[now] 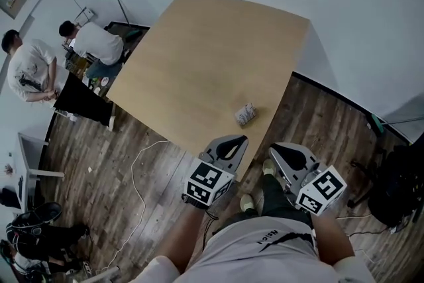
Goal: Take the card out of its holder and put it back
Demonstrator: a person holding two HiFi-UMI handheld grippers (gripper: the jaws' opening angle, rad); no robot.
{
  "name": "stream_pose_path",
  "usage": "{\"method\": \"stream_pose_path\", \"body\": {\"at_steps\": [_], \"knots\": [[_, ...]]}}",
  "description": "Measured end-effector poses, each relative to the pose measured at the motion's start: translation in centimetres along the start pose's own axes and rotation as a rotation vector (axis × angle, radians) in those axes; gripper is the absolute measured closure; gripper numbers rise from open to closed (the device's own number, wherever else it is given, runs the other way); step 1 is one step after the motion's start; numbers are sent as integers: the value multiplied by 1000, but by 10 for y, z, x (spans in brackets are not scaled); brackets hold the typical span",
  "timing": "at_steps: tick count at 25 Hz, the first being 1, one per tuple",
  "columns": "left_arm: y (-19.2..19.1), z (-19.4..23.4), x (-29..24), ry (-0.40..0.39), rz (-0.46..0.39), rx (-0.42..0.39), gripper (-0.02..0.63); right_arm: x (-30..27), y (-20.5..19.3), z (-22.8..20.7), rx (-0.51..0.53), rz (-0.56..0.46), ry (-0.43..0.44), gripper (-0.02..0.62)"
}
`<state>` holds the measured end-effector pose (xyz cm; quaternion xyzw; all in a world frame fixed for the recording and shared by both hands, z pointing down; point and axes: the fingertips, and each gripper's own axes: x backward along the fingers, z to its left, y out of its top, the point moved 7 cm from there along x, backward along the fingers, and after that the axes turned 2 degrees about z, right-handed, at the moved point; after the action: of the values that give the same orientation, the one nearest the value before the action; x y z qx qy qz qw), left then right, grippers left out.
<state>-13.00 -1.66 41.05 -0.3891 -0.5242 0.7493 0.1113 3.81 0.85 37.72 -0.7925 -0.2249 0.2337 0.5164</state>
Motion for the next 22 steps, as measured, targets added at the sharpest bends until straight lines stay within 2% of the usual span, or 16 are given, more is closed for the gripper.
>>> {"method": "stream_pose_path", "body": {"at_steps": [4, 9, 14, 18, 22], "knots": [[8, 18, -40, 20, 31, 5, 591, -20, 11, -41, 35, 14, 58, 581], [-3, 52, -73, 61, 119, 32, 591, -49, 6, -80, -1, 56, 139, 581], [-23, 88, -103, 34, 235, 34, 589, -69, -2, -109, -48, 89, 146, 581], [-37, 108, -125, -13, 349, -4, 513, -76, -14, -123, -88, 120, 139, 581], [-48, 122, -144, -71, 460, -35, 495, -79, -20, -132, -117, 133, 135, 581]]}}
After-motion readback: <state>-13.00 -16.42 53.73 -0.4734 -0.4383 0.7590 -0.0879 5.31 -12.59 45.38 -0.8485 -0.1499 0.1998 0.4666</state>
